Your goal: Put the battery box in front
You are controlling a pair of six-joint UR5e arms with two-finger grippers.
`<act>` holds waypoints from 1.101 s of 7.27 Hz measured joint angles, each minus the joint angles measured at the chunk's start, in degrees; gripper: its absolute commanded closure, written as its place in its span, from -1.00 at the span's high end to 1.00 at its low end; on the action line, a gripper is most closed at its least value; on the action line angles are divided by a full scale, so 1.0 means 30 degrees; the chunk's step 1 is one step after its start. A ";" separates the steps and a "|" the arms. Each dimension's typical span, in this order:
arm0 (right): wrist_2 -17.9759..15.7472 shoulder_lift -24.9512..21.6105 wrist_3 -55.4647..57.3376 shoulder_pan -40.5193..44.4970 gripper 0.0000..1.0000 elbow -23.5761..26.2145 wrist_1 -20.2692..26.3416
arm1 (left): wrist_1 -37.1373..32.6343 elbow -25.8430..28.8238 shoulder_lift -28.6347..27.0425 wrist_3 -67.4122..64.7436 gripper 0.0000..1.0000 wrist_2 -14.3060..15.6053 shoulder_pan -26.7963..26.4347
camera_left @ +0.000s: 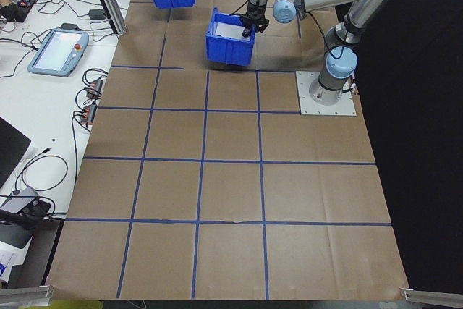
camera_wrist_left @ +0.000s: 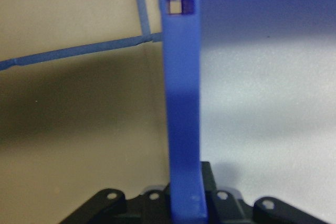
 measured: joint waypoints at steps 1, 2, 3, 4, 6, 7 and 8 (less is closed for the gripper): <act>0.0093 -0.0700 -0.1171 -0.1270 -0.91 0.0849 -0.0082 | -0.0128 0.1488 -0.1288 0.0362 -1.00 -0.0614 0.0471; 0.0162 -0.1234 -0.2146 -0.2196 -0.91 0.1564 -0.0124 | -0.0146 0.3190 -0.2911 0.0399 -1.00 -0.1089 0.0546; 0.0240 -0.1763 -0.2860 -0.2854 -0.91 0.2272 -0.0155 | -0.0068 0.4697 -0.4473 0.0313 -1.00 -0.1551 0.0406; 0.0353 -0.2433 -0.3386 -0.3446 -0.91 0.3227 -0.0292 | 0.0063 0.6025 -0.5955 0.0151 -1.00 -0.2139 0.0229; 0.0481 -0.3956 -0.4479 -0.4319 -0.91 0.5771 -0.1413 | 0.0811 0.8227 -0.8462 -0.0818 -1.00 -0.2788 -0.0717; 0.0495 -0.4829 -0.4839 -0.4578 -0.91 0.7329 -0.2330 | 0.1226 0.9238 -0.9587 -0.1458 -1.00 -0.2878 -0.1223; 0.0486 -0.5693 -0.5002 -0.4730 -0.91 0.8948 -0.3296 | 0.1438 1.0141 -1.0572 -0.2114 -1.00 -0.2909 -0.1556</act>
